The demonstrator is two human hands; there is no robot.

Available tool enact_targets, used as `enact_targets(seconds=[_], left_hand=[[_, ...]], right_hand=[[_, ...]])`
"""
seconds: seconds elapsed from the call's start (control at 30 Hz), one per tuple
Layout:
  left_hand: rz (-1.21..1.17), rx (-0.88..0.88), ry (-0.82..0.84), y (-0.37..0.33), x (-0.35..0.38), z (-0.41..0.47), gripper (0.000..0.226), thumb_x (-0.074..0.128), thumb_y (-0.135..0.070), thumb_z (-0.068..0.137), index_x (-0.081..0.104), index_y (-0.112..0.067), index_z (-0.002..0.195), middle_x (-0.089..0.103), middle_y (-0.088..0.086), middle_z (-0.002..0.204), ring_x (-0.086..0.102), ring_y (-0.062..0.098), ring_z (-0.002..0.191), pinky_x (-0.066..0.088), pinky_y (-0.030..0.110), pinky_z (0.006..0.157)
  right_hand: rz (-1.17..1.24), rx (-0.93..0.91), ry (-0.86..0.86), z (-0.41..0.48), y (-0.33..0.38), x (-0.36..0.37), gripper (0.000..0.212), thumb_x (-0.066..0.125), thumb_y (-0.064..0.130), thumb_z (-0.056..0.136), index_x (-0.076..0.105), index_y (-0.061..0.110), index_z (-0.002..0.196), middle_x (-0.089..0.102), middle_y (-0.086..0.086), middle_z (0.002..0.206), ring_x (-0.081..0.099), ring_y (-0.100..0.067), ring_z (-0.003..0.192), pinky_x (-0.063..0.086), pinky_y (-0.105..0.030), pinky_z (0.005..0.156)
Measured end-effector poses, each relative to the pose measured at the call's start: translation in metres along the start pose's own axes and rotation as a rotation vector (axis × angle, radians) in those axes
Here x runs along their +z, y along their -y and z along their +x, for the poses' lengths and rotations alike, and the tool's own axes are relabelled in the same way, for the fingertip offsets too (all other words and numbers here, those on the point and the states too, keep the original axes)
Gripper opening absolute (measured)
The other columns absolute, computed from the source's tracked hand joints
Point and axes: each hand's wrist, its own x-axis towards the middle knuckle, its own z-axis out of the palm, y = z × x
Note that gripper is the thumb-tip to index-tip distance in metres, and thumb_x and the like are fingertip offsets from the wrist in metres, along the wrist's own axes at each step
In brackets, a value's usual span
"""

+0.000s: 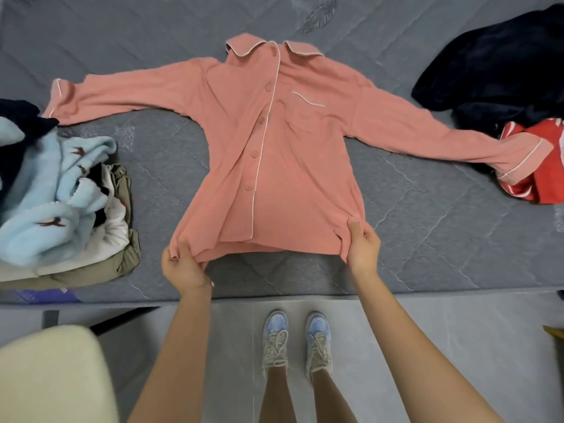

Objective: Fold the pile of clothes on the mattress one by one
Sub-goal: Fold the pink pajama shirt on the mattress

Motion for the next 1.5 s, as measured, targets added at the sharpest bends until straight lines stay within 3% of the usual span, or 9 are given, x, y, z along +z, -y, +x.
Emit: enact_targets(seconds=[0.23,0.4,0.57,0.63,0.7,0.83,1.03,1.3,1.5], left_hand=[[0.164,0.01,-0.083,0.017,-0.035,0.014,0.027,0.059,-0.014,0.093,0.047,-0.017,0.069,0.048,-0.003,0.071,0.049,0.005,0.066,0.05,0.028,0.059],[0.471,0.125,-0.037,0.029,-0.043,0.02,0.031,0.055,-0.019,0.097,0.044,-0.016,0.069,0.047,0.009,0.075,0.045,0.015,0.062,0.046,0.014,0.042],[0.61,0.198,-0.107,0.031,-0.039,0.029,0.014,0.047,-0.014,0.1,0.049,-0.006,0.088,0.044,0.003,0.071,0.042,0.019,0.081,0.031,0.029,0.066],[0.567,0.168,-0.146,0.029,-0.033,0.033,0.011,0.047,-0.012,0.099,0.051,-0.003,0.101,0.054,0.011,0.09,0.044,0.018,0.089,0.038,0.036,0.077],[0.586,0.158,-0.105,0.03,-0.027,0.033,0.037,0.057,-0.014,0.094,0.046,0.003,0.126,0.051,0.023,0.123,0.049,0.024,0.106,0.039,0.038,0.096],[1.025,0.475,0.153,0.043,-0.018,0.026,0.066,0.073,-0.012,0.081,0.043,-0.002,0.14,0.039,0.027,0.141,0.038,0.042,0.131,0.03,0.05,0.108],[1.217,0.733,0.586,0.074,0.001,0.011,0.064,0.041,-0.052,0.089,0.046,-0.015,0.141,0.036,0.019,0.149,0.027,0.035,0.138,0.023,0.056,0.111],[1.353,1.228,0.769,0.099,0.002,0.007,0.056,0.085,-0.031,0.067,0.057,-0.018,0.113,0.045,0.011,0.125,0.044,0.032,0.108,0.046,0.051,0.087],[1.244,1.315,0.747,0.107,0.006,0.013,0.022,0.064,-0.026,0.081,0.062,-0.016,0.101,0.051,0.006,0.117,0.044,0.029,0.104,0.048,0.048,0.083]], right_hand=[[-0.335,-0.056,-0.149,-0.003,-0.019,-0.032,0.048,0.059,0.027,0.095,0.031,0.017,0.057,0.032,0.002,0.056,0.028,-0.013,0.056,0.026,-0.029,0.053],[-0.494,-0.04,-0.241,0.004,-0.032,-0.033,0.047,0.058,0.035,0.094,0.034,0.015,0.058,0.041,-0.002,0.057,0.038,-0.024,0.062,0.029,-0.033,0.059],[-0.405,0.009,-0.356,0.014,-0.032,-0.024,0.042,0.055,0.034,0.095,0.039,0.013,0.063,0.044,0.0,0.061,0.042,-0.025,0.067,0.031,-0.033,0.062],[-0.338,0.013,-0.403,0.02,-0.032,-0.022,0.033,0.055,0.034,0.095,0.049,0.01,0.073,0.05,-0.001,0.067,0.047,-0.025,0.072,0.036,-0.034,0.067],[-0.39,0.009,-0.359,0.025,-0.034,-0.02,0.026,0.062,0.036,0.091,0.061,0.011,0.097,0.058,-0.003,0.086,0.056,-0.027,0.089,0.041,-0.036,0.081],[-0.645,-0.096,-0.202,0.024,-0.041,-0.012,0.065,0.077,0.032,0.077,0.05,0.01,0.133,0.056,-0.011,0.124,0.045,-0.03,0.122,0.036,-0.043,0.103],[-0.768,-0.395,0.01,0.015,-0.055,0.004,0.062,0.074,0.031,0.079,0.053,0.013,0.134,0.052,-0.009,0.135,0.042,-0.026,0.128,0.031,-0.042,0.11],[-1.123,-0.724,0.24,0.005,-0.087,0.001,0.062,0.086,0.035,0.06,0.061,0.017,0.113,0.056,-0.006,0.112,0.048,-0.027,0.108,0.031,-0.037,0.092],[-1.178,-0.887,0.214,0.013,-0.108,-0.017,0.043,0.07,0.021,0.075,0.063,0.018,0.117,0.059,-0.01,0.119,0.047,-0.03,0.111,0.029,-0.038,0.095]])
